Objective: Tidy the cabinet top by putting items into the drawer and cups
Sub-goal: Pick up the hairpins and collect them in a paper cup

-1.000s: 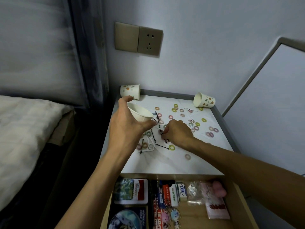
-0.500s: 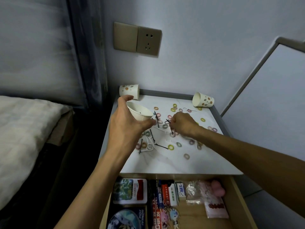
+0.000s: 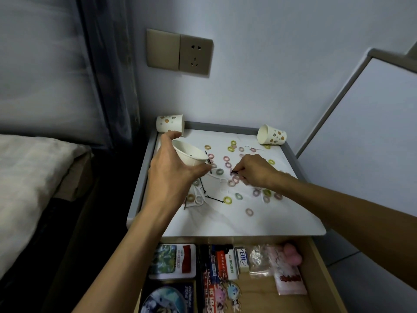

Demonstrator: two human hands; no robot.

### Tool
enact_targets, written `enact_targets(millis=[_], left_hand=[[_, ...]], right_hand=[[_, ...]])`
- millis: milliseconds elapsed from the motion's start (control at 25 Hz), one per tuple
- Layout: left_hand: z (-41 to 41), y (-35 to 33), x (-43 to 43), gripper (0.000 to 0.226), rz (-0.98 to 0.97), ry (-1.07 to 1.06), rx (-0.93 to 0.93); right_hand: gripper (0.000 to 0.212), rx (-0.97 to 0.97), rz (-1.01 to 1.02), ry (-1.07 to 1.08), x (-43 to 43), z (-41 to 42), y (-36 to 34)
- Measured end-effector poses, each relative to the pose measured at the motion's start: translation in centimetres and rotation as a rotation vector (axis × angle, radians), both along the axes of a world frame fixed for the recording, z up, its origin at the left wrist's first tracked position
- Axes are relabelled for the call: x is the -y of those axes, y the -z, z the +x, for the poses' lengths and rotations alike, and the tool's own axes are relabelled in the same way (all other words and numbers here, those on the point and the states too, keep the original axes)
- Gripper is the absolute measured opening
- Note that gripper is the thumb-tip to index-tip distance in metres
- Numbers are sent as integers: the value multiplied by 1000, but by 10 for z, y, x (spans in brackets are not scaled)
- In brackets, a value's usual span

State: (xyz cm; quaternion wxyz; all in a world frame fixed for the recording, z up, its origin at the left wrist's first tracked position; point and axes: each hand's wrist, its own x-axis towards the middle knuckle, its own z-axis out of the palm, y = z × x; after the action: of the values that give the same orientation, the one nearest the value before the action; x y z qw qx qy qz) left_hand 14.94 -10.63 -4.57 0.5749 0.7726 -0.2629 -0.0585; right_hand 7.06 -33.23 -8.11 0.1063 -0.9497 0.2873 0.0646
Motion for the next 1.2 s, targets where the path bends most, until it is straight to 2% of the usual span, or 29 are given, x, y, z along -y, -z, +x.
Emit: enact_targets(millis=[240,480,640,840,1000,1080,1200], left_hand=[[-2,-1,3,90,-6,9,-7],[-3,-1,3,90,1,-2,2],[-2,-1,1,90,-2,-8,-9],[-2,0,1,90,-4,-7,-12],[-2,1,1,91,-4,-4,-13],[-2,1,1,90,-3,-1,-10],[-2,0,1,89,5,-1,-15]], right_hand=[[27,-78,-59,-148,4,-6,-10],[22,168,27,-233,-29,-9,-9],[18,229,0,-297,-57,-17,17],[16,216,-122,-235,-68,-23,30],[19,151,-107,-181,-79,-18,27],[12,115,-189,-191,-82,-15,27],[19,19,-348,-294,-88,-14,24]])
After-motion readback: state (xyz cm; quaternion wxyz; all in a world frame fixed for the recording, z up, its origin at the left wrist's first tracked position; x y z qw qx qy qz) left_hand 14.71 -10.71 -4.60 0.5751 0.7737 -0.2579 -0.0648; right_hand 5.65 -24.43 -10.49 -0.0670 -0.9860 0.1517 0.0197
